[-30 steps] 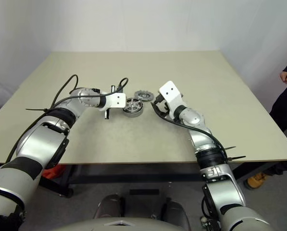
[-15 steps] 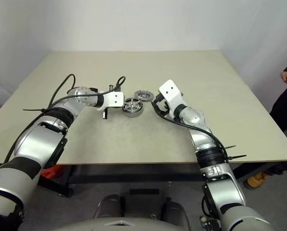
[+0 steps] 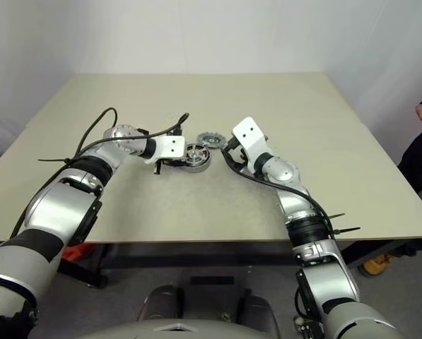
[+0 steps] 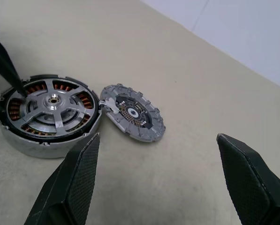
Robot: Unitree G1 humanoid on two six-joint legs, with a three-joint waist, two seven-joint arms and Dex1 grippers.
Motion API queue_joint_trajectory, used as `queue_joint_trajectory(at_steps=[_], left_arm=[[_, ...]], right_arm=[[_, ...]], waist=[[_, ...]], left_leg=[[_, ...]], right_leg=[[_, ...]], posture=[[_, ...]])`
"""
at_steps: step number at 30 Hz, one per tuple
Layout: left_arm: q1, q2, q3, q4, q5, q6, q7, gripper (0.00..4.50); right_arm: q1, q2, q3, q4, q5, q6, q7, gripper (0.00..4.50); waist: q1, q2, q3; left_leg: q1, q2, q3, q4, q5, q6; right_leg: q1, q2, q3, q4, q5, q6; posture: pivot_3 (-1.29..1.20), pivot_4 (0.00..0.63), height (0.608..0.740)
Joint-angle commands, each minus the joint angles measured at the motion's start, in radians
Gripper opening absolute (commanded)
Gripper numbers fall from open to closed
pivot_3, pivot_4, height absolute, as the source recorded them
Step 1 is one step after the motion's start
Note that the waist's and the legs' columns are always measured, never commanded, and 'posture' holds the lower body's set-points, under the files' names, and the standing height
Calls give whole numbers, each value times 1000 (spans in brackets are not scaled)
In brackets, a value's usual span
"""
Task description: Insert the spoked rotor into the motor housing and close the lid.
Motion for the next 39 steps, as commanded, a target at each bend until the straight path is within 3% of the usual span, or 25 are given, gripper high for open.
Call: queue_joint_trajectory(at_steps=[1, 39], left_arm=[[-38, 17, -22, -32, 15, -48, -51, 1197], [-56, -1, -157, 24, 162, -113, -7, 1197]], right_arm=[[-18, 1, -12, -23, -2, -19, -18, 4500], [16, 10, -22, -72, 8, -7, -69, 4500]], waist=[[0, 0, 0], [2, 0, 0]], left_leg=[[0, 0, 0, 0, 0, 0], [3, 0, 0, 0, 0, 0]], right_leg=[[0, 0, 0, 0, 0, 0], [3, 0, 0, 1, 0, 0]], posture=[[0, 0, 740], [0, 0, 740]])
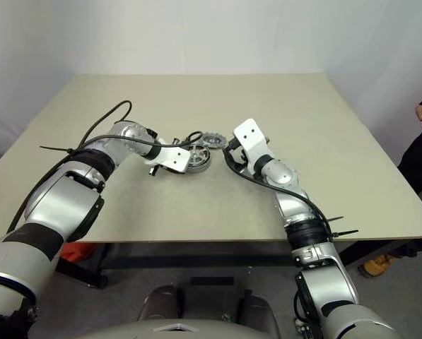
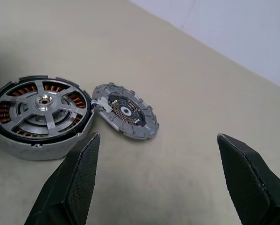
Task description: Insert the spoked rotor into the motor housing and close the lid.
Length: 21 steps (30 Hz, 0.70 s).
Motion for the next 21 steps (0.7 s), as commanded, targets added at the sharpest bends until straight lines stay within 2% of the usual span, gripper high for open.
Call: queue_joint_trajectory(at_steps=[1, 3, 7, 21], left_arm=[[-9, -1, -16, 9, 18, -2, -6, 1197], [-9, -3, -14, 10, 15, 0, -8, 1025], [-9, -7, -11, 9, 12, 3, -12, 17], [-10, -4, -21, 6, 31, -19, 45, 17]], right_arm=[[-7, -1, -22, -67, 7, -7, -13, 4500], [-8, -1, -22, -69, 7, -6, -14, 4500], [-8, -1, -25, -73, 8, -5, -15, 4500], [-15, -9, -30, -66, 6, -8, -16, 4500]], waist=[[0, 0, 0], [0, 0, 0], [0, 0, 0], [0, 0, 0]], left_leg=[[1, 0, 0, 0, 0, 0], [1, 0, 0, 0, 0, 0], [1, 0, 0, 0, 0, 0], [3, 0, 0, 0, 0, 0]], right_leg=[[1, 0, 0, 0, 0, 0], [1, 0, 0, 0, 0, 0], [1, 0, 0, 0, 0, 0], [3, 0, 0, 0, 0, 0]], posture=[[0, 0, 740], [0, 0, 740], [0, 0, 740], [0, 0, 740]])
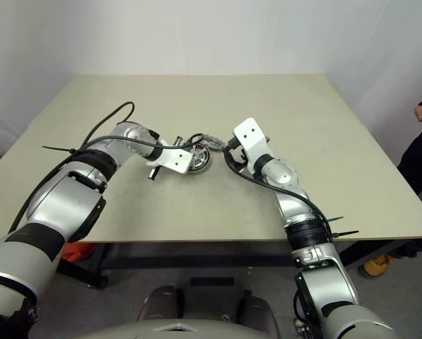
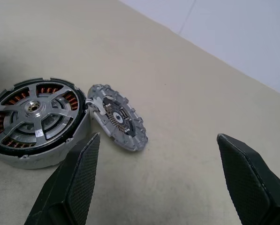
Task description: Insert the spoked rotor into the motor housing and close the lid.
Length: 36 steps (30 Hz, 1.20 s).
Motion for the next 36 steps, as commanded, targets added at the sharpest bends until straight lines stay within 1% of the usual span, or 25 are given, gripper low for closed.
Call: queue_joint_trajectory(at_steps=[1, 6, 13, 19, 23, 26, 30, 33, 36], left_arm=[[-11, 6, -8, 1, 13, -12, 33, 17], [-26, 11, 8, 0, 3, -21, 64, 17], [-52, 41, 7, -11, 12, -83, 117, 17], [-71, 64, -16, -30, 48, -198, 159, 17], [-86, 85, -57, -39, 103, -287, 212, 17], [-101, 114, -117, -41, 183, -346, 299, 17], [-125, 146, -190, -38, 287, -392, 463, 17], [-150, 156, -206, -33, 326, -417, 604, 17], [-166, 151, -206, -30, 344, -443, 711, 17]], right_arm=[[-19, -10, -31, -45, 5, -9, -16, 4500], [-29, -22, -48, -31, 4, -8, -31, 4500], [-58, -26, -75, 1, -2, -1, -77, 4500], [-81, -27, -88, 31, -4, 3, -123, 4500], [-85, -26, -91, 42, -4, 2, -133, 4500], [-82, -23, -89, 41, -4, 1, -135, 4500], [-75, -22, -87, 41, -5, 0, -135, 4500], [-66, -21, -83, 43, -8, 0, -135, 4500], [-63, -21, -80, 45, -10, 2, -133, 4500]], waist=[[0, 0, 0], [1, 0, 0], [2, 0, 0], [2, 0, 0], [2, 0, 0], [2, 0, 1], [-2, 0, 1], [-3, 0, 1], [1, -1, 1]], left_leg=[[0, 0, 0, 0, 0, 0], [1, 0, 0, 0, 0, -1], [1, 0, 0, 0, 1, -1], [-4, 0, 0, 0, 1, -1], [-6, 0, 0, 0, 0, -1], [-7, 0, 0, 0, 0, 0], [-7, 0, -1, 0, 0, -1], [-7, 0, -1, 0, 1, -1], [-7, 0, -1, 0, 1, -1]], right_leg=[[0, 0, 0, 0, 0, 0], [1, 0, 0, 0, 0, 0], [1, 0, 0, 0, 0, 1], [-3, 0, 0, -1, 0, 1], [-5, 0, 0, -1, 1, 1], [-6, 0, 0, -1, 2, 3], [-6, 0, 0, -1, 3, 4], [-6, 1, 0, -1, 3, 5], [-6, 1, 0, -1, 3, 5]], posture=[[0, 0, 740], [0, 0, 740], [0, 0, 740], [0, 0, 740], [0, 0, 740], [0, 0, 740], [0, 0, 740], [0, 0, 740], [0, 0, 740]])
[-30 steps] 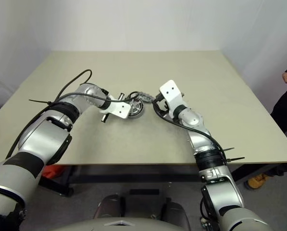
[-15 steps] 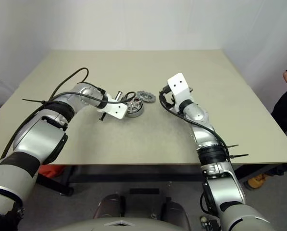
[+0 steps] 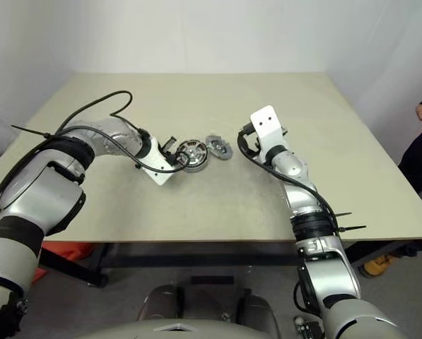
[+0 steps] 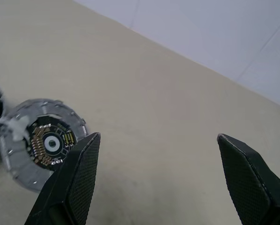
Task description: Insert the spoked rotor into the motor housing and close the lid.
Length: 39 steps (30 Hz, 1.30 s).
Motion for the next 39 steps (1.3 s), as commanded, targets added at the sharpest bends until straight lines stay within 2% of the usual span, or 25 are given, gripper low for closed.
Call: queue_joint_trajectory(at_steps=[1, 6, 19, 31, 38, 39], left_arm=[[-86, 5, 14, -25, 5, -43, 171, 17], [-102, -6, -5, -15, 36, -68, 277, 17], [-62, 14, -95, -22, 106, -254, 300, 17], [-55, 4, -156, -1, 174, -221, 365, 17], [-44, -10, -156, 32, 161, -182, 341, 17], [-41, -12, -150, 37, 152, -180, 330, 227]], right_arm=[[-9, -1, -6, -16, -7, -6, -10, 4500], [-7, -4, -6, -15, -9, -7, -6, 4500], [22, -15, -18, -52, -12, 17, -11, 4500], [54, -26, -30, -118, -6, 48, -15, 4500], [70, -30, -32, -147, -4, 63, -14, 4500], [71, -29, -32, -149, -4, 64, -14, 4500]], waist=[[2, 0, 0], [1, 0, 0], [0, 0, 0], [0, 0, 0], [1, 0, 0], [1, 0, 0]], left_leg=[[0, 0, 0, 0, 0, 0], [-1, 0, 0, 0, 0, 0], [-1, 1, 0, 1, 0, 0], [-1, 0, -1, 2, 0, -1], [-1, 0, -1, 2, 0, -1], [-1, 0, -1, 2, 0, -1]], right_leg=[[0, 0, 0, 0, 0, 0], [0, 0, 0, 0, 1, 1], [0, 1, 0, 0, 1, 1], [0, 1, 0, 1, 1, 1], [0, 1, 0, 1, 1, 2], [0, 1, 0, 1, 1, 2]], posture=[[0, 0, 740], [0, 0, 740], [0, 0, 740], [0, 0, 740], [0, 0, 740], [0, 0, 740]])
